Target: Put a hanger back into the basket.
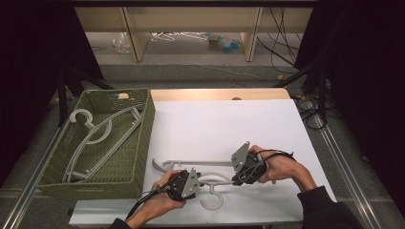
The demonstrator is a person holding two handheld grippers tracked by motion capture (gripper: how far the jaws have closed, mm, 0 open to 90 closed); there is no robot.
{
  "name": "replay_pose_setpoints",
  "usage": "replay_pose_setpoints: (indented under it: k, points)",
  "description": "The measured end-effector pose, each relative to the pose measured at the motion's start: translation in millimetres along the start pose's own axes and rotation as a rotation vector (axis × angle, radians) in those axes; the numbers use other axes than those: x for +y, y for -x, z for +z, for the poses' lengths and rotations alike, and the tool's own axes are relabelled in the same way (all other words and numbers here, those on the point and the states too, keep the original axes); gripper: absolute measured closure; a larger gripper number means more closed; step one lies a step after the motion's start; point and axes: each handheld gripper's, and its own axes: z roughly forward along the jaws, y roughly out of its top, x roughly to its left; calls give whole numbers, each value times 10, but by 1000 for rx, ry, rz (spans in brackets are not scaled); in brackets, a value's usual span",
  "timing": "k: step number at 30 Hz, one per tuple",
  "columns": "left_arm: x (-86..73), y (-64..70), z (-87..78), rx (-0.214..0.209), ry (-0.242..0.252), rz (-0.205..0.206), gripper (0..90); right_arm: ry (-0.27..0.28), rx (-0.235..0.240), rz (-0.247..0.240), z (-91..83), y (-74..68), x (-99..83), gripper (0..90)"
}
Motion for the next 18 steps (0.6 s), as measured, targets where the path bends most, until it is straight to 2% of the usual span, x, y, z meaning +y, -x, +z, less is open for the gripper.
replay_pose_setpoints:
  k: [4, 5, 7, 8, 9, 10, 11, 12, 13, 14, 15, 16, 17, 18]
  points:
    - [83, -16, -65, 4, -3, 61, 676, 39, 4, 9, -76, 12, -30, 814]
    - [104, -24, -82, 0, -13, 68, 691, 61, -12, 22, -103, 11, -40, 806]
    - [142, -31, -115, -1, -15, 80, 699, 65, -21, 27, -117, 15, -44, 797]
    - [159, -31, -129, 2, -6, 80, 719, 92, -53, 50, -153, 30, -61, 761]
    - [183, -40, -152, -3, -18, 87, 719, 92, -53, 50, -153, 30, -61, 761]
    - [205, -45, -170, -1, -21, 87, 741, 124, -74, 63, -191, 51, -76, 702]
    - [226, -53, -186, -2, -16, 82, 741, 124, -74, 63, -191, 51, -76, 702]
    - [244, -61, -205, -4, -7, 73, 761, 151, -88, 93, -260, 61, -81, 646]
    - [258, -70, -218, -8, -1, 63, 761, 151, -88, 93, -260, 61, -81, 646]
    - [295, -97, -262, -23, 0, 38, 783, 203, -163, 113, -319, 77, -87, 587]
    - [295, -97, -262, -23, 0, 38, 785, 203, -163, 113, -319, 77, -87, 587]
    - [308, -117, -278, -27, 5, 17, 785, 213, -163, 120, -345, 73, -85, 580]
    - [313, -129, -293, -31, 7, -4, 787, 252, -193, 130, -380, 71, -78, 527]
    - [316, -147, -308, -37, 2, -19, 787, 252, -193, 130, -380, 71, -78, 527]
